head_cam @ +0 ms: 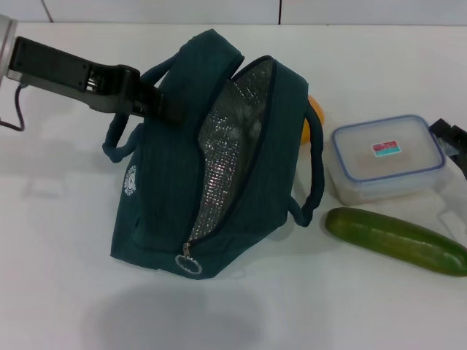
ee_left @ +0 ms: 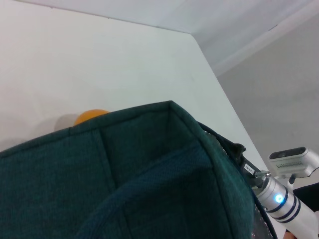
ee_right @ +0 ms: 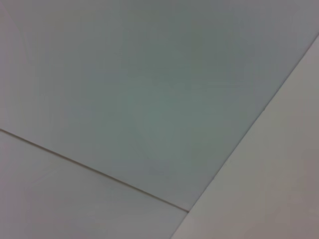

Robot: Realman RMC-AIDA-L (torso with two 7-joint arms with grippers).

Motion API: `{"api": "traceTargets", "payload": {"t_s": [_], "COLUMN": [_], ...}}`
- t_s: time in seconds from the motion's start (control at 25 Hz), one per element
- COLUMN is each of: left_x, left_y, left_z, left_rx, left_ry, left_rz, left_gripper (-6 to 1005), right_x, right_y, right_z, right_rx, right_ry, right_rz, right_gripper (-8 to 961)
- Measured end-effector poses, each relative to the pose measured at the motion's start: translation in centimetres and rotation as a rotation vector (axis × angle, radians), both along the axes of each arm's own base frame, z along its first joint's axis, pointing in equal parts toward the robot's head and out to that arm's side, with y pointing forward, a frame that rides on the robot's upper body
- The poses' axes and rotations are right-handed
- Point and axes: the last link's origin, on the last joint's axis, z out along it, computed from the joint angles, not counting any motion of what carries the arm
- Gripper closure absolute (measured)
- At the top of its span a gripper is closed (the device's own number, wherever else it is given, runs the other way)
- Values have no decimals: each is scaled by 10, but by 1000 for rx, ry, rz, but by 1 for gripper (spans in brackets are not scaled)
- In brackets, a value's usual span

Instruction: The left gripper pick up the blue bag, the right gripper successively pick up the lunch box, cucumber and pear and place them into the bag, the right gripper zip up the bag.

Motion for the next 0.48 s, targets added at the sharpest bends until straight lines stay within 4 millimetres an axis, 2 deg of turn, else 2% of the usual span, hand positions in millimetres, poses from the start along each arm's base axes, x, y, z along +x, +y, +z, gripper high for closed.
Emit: {"api": "traceTargets", "payload": {"t_s": [0.16, 0.48], "left_x": [0, -1], "left_y": [0, 0], "left_z": [0, 0], "left_rx": [0, 0], "left_ry": [1, 1], "left_rz": [-4, -7], "left_gripper": [954, 955], "right_x": [-1, -2], "right_y": [1, 1], "right_z": [-1, -1], "right_rx": [-4, -1], "right_ry": [-9, -12], "right_rz": [8, 17], "right_gripper": [696, 785]}}
